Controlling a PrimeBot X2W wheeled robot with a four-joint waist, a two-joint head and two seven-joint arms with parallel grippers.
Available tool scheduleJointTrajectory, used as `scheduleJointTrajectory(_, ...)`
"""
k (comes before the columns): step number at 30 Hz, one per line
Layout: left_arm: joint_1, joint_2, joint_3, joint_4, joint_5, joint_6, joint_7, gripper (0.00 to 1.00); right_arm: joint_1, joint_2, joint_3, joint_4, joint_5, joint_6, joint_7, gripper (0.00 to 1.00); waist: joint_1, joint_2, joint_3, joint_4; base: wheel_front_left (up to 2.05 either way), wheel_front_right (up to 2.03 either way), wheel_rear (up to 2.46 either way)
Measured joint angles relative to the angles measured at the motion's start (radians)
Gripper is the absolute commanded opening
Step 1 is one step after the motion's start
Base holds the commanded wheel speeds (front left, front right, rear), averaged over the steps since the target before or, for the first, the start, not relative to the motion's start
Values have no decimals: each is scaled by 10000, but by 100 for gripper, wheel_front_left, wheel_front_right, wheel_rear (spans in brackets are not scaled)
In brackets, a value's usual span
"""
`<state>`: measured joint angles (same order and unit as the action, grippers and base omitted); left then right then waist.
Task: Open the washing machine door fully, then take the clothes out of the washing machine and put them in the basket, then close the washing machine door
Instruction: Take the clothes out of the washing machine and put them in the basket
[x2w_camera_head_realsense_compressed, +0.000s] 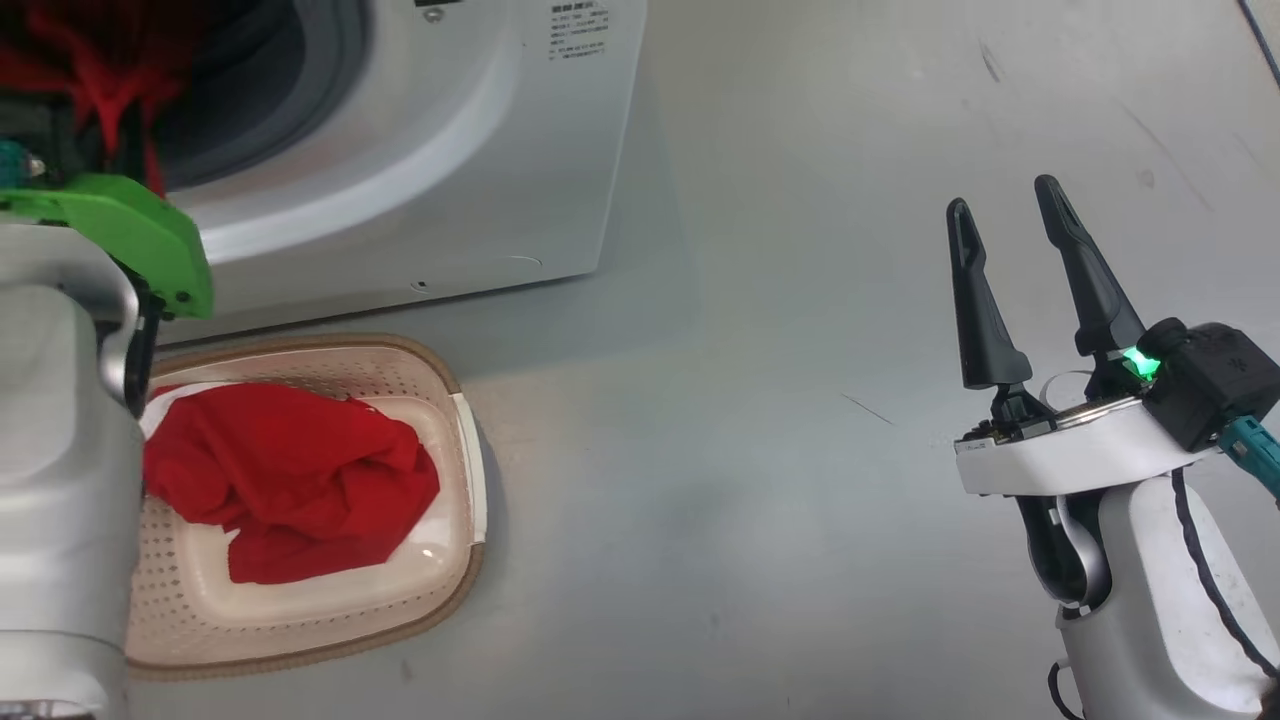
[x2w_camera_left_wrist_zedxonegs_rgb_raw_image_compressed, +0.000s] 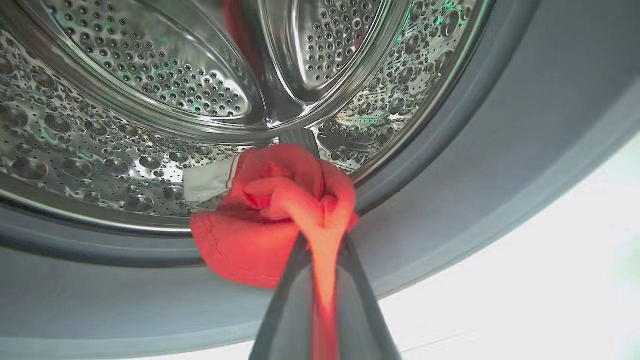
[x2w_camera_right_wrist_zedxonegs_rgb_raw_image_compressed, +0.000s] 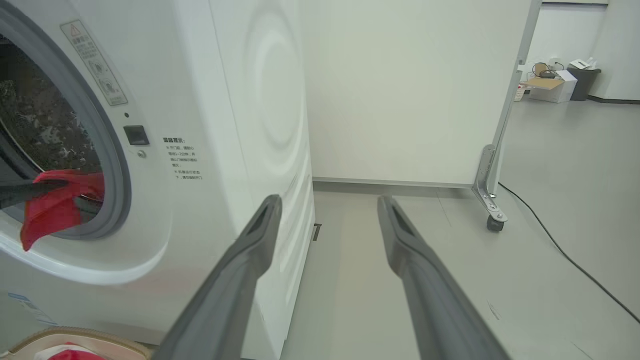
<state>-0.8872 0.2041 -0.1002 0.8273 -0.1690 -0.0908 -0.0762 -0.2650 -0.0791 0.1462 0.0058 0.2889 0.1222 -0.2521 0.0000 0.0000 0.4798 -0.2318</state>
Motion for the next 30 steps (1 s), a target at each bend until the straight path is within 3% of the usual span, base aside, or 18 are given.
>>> scheduleJointTrajectory(12,1388,-558,-671,42,0,-217,-1381,0,825,-73,-117,224,-4,0,0,100,0,0,-1377,1138,0,0,0)
scheduleJointTrajectory(30,3277,-1039,-938,-959,-309,-293,-1728,0,1793,-94,-159,322,-2,0,0,100,0,0,-3120,2226,0,0,0)
